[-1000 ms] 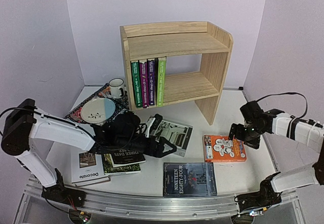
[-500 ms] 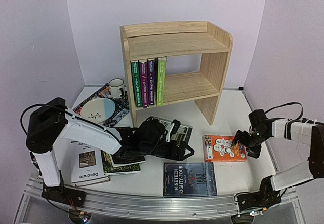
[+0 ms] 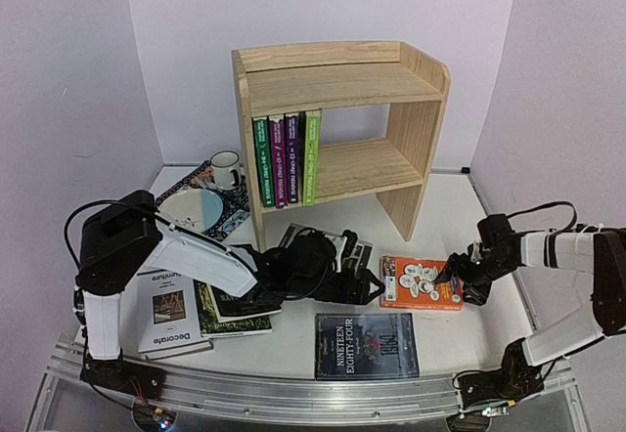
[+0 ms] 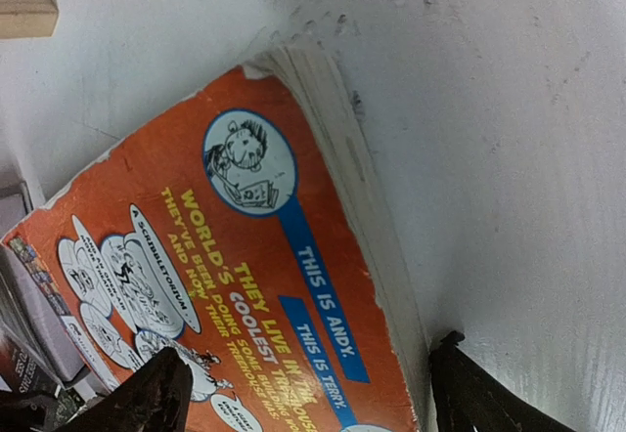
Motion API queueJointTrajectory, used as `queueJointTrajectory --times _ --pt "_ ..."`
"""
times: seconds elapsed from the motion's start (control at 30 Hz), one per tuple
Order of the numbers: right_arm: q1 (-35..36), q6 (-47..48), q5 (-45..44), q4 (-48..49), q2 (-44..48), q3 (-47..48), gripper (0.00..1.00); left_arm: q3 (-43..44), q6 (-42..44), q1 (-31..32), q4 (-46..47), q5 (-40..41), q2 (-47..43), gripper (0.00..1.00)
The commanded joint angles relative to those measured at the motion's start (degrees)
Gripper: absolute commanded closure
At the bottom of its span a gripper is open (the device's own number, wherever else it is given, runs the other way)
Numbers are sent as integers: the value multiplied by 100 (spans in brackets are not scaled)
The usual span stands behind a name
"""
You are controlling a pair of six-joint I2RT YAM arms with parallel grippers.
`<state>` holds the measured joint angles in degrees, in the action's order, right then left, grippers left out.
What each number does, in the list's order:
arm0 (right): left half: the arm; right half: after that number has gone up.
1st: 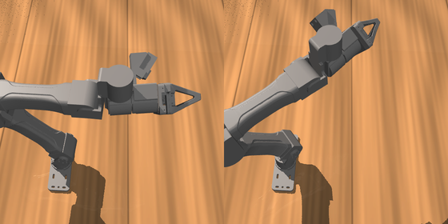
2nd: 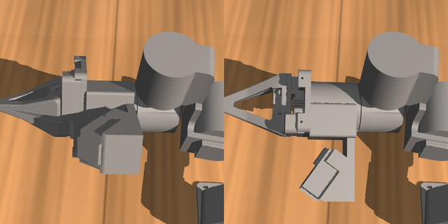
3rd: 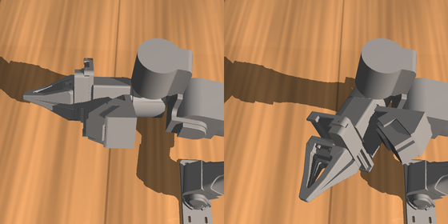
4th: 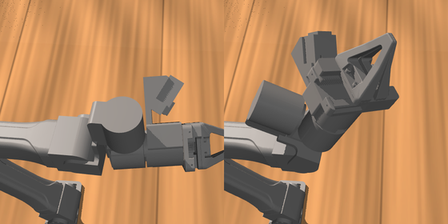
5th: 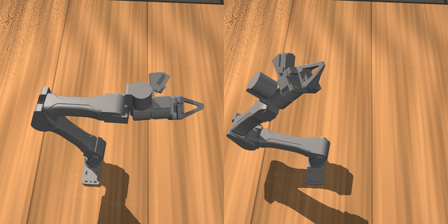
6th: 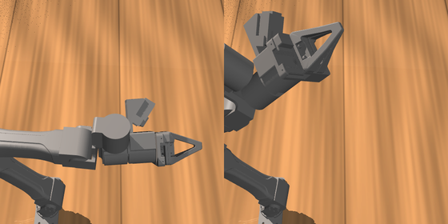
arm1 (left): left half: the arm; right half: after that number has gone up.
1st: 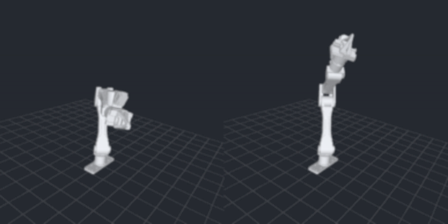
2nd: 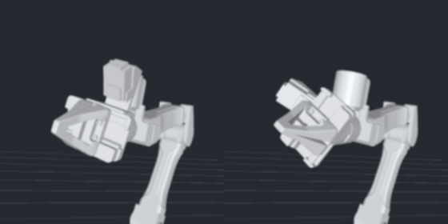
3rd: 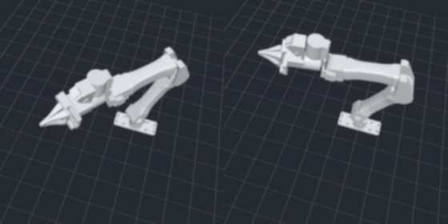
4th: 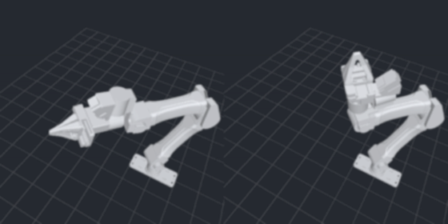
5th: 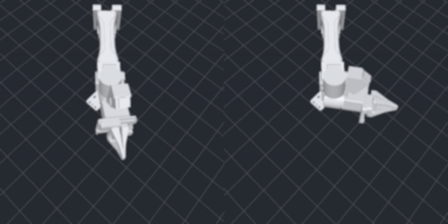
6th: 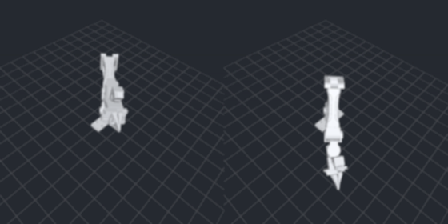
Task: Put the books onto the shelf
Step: Hold the book at the center of the board, then pick up the book from the center of the board.
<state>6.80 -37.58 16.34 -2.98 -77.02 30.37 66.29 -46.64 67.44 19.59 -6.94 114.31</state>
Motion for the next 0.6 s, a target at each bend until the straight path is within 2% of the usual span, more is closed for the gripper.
queueJointTrajectory --times 0.0,0.23,0.47,0.57 --pt "58 246 474 -233 -291 -48 16 542 -132 -14 210 176 332 12" --pt "102 397 319 -358 -304 57 16 1119 -209 -12 199 45 804 16" --pt "109 431 287 -398 -250 133 16 1426 -962 -14 -311 507 1191 21" --pt "108 429 316 -405 -246 154 16 1700 -1182 -14 -600 470 1447 21"
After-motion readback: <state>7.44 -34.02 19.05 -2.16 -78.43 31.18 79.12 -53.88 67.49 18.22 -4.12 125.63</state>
